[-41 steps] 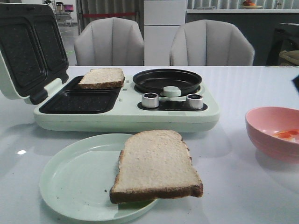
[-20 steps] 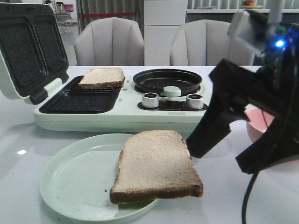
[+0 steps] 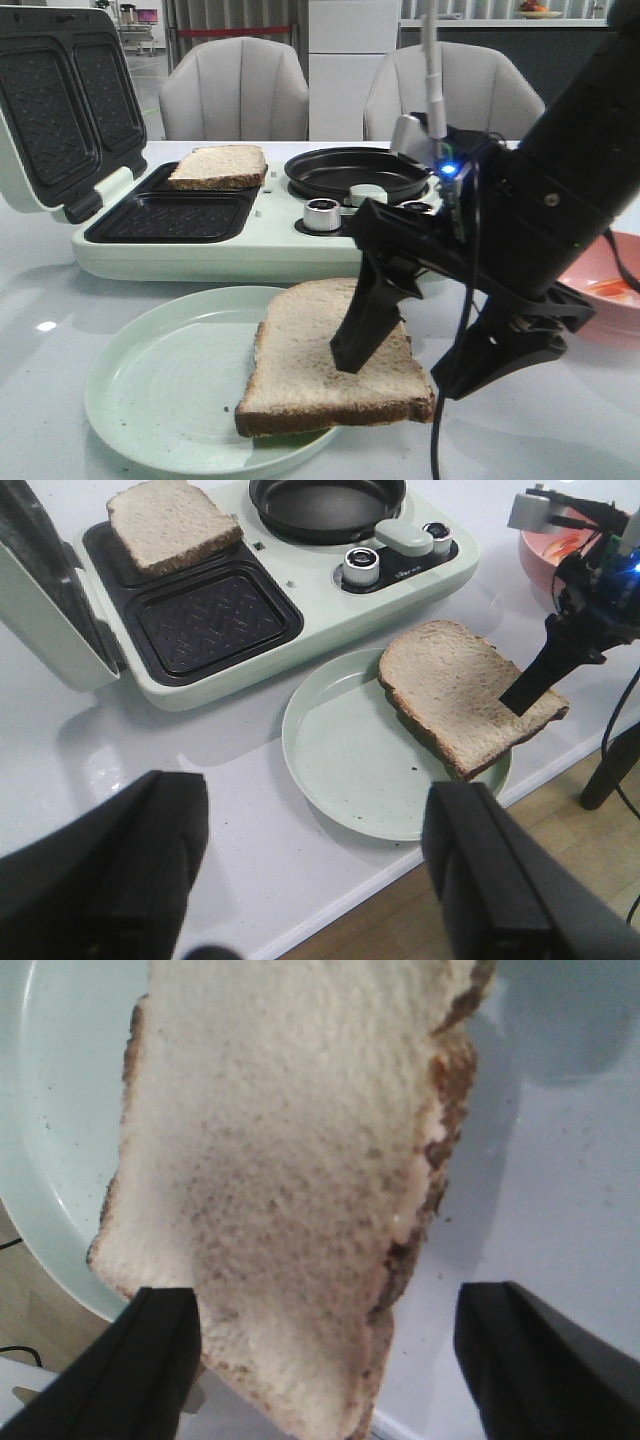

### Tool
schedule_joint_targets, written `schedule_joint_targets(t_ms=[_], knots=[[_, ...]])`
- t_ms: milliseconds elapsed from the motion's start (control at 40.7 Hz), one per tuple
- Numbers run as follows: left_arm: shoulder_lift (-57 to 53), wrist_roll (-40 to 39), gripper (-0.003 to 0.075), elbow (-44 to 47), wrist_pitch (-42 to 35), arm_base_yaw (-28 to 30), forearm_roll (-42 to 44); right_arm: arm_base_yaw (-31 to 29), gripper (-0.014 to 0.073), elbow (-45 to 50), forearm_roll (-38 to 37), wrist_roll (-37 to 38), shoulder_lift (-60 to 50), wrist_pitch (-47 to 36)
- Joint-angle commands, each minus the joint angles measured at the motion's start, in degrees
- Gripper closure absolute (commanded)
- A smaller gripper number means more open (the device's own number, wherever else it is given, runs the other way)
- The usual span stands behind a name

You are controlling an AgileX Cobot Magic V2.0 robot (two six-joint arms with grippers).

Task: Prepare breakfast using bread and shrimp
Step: 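Grasp the remaining bread slice on the plate with the right gripper, then carry the bread over and lay it on the other sandwich plate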

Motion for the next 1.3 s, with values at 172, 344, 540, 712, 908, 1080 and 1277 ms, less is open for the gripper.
schedule_joint_targets(t_ms=[172,344,540,712,908,1080,1277], knots=[[0.2,0.0,0.0211,-1.6,-4.9,-0.5,-0.3,0.0,0.0071,-3.0,1.6,-1.5,0.9,3.3],[0.2,0.0,0.0211,-1.6,-4.9,-0.5,-0.3,0.0,0.0315,-3.0,1.6,-1.5,0.9,3.8],[0.2,0.0,0.0211,-1.6,-4.8,-0.5,-0.3,0.0,0.0487,-3.0,1.5,-2.5,-0.6,5.1],[0.2,0.0,0.0211,-1.6,-4.8,-0.5,-0.3,0.0,0.0560,-3.0,1.1,-2.5,-5.5,5.6],[0.2,0.0,0.0211,-1.6,-4.8,-0.5,-0.3,0.0,0.0559,-5.9,1.5,-2.5,-13.9,8.6],[0.2,0.0,0.0211,-1.6,-4.8,-0.5,-0.3,0.1,0.0559,-11.8,7.3,-3.8,-15.5,7.1],[0.2,0.0,0.0211,-1.6,-4.8,-0.5,-0.3,1.5,0.0559,-18.3,16.5,-10.5,-8.8,2.7]])
